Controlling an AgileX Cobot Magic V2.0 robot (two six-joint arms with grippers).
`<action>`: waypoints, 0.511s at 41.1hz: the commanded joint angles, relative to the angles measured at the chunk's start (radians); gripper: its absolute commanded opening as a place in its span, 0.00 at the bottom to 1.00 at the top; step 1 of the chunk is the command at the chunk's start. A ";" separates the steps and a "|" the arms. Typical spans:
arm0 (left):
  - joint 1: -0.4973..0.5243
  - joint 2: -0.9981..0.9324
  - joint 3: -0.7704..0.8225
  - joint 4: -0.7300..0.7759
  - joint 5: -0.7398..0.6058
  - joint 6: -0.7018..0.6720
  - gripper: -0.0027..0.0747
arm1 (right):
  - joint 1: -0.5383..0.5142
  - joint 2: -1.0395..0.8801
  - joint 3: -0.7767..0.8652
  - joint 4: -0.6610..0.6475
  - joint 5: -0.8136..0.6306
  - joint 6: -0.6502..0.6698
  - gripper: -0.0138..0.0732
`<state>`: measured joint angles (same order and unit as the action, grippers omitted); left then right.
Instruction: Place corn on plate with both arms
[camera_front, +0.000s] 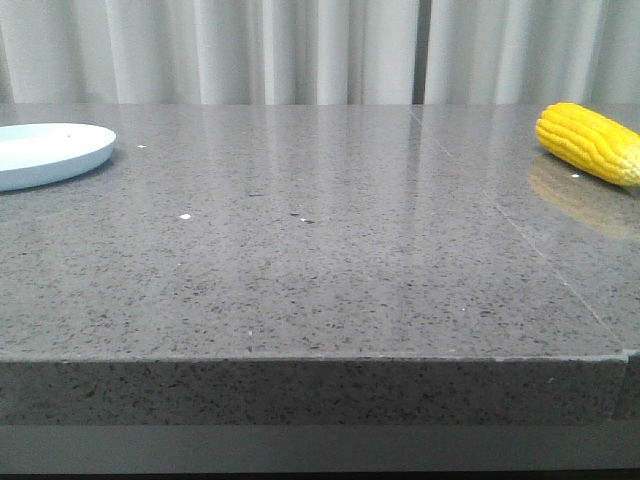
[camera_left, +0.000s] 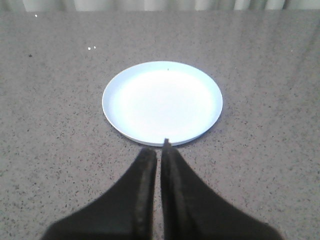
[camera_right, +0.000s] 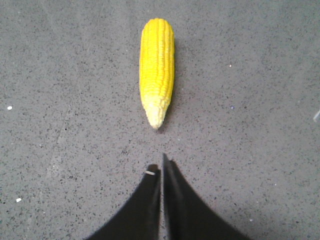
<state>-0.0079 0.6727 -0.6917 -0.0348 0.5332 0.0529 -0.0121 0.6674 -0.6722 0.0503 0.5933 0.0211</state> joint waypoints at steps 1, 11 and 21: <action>0.000 0.026 -0.031 -0.012 -0.058 0.000 0.33 | -0.006 0.013 -0.024 -0.001 -0.054 -0.014 0.52; 0.000 0.090 -0.053 -0.008 0.013 0.000 0.75 | -0.006 0.013 -0.024 -0.002 -0.050 -0.015 0.91; 0.000 0.172 -0.138 -0.008 0.104 0.000 0.74 | -0.006 0.013 -0.024 -0.002 -0.055 -0.015 0.91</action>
<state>-0.0079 0.8215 -0.7681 -0.0348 0.6767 0.0536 -0.0121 0.6738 -0.6722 0.0503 0.6026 0.0177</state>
